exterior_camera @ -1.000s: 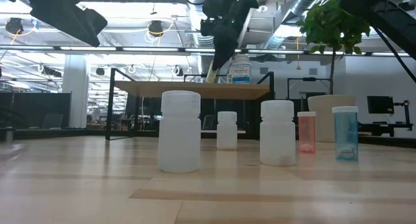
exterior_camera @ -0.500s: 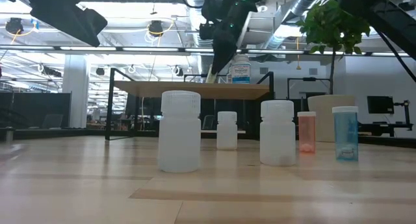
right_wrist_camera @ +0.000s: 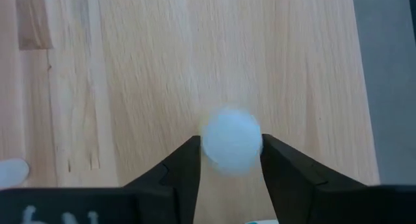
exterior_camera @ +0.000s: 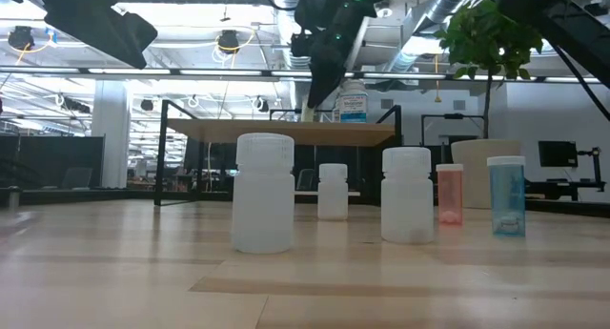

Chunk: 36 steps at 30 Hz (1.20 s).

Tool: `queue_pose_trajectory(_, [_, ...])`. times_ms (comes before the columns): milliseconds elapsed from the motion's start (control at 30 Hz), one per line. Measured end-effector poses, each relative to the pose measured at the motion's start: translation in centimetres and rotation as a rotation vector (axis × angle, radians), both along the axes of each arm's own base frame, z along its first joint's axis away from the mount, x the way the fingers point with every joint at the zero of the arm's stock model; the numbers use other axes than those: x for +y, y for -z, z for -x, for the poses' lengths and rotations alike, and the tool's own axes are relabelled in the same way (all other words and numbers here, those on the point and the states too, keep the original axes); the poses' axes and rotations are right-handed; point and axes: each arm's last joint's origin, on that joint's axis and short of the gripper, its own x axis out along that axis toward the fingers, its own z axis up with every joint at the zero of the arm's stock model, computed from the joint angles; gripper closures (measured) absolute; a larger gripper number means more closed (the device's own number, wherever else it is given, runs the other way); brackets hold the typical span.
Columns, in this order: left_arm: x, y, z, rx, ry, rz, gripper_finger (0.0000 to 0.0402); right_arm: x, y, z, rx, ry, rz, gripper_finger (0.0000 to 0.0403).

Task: Pick and place medicine bottles onto shelf by color
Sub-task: Put the yellow pill bottle on the shelf, then put the pink pill bottle on the shelf

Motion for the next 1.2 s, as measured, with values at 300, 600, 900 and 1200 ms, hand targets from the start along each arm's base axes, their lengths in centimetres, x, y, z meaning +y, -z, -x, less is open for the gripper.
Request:
queue_pose_trajectory(300, [0.0, 0.0, 0.0, 0.000, 0.000, 0.000, 0.0293, 0.0, 0.0, 0.0, -0.001, 0.009, 0.000, 0.0197])
queue_pose_trajectory(600, [0.0, 0.0, 0.0, 0.000, 0.000, 0.000, 0.0293, 0.2, -1.7, 0.0, -0.045, 0.000, 0.026, 0.0190])
queue_pose_trajectory(900, [0.0, 0.0, 0.0, 0.001, -0.001, 0.001, 0.0293, 2.7, -5.2, 1.8, -0.082, 0.015, 0.004, 0.0189])
queue_pose_trajectory(1200, [0.0, 0.0, 0.0, 0.000, -0.003, 0.003, 0.0293, 11.5, -8.5, 5.5, 0.074, -0.078, -0.165, 0.0208])
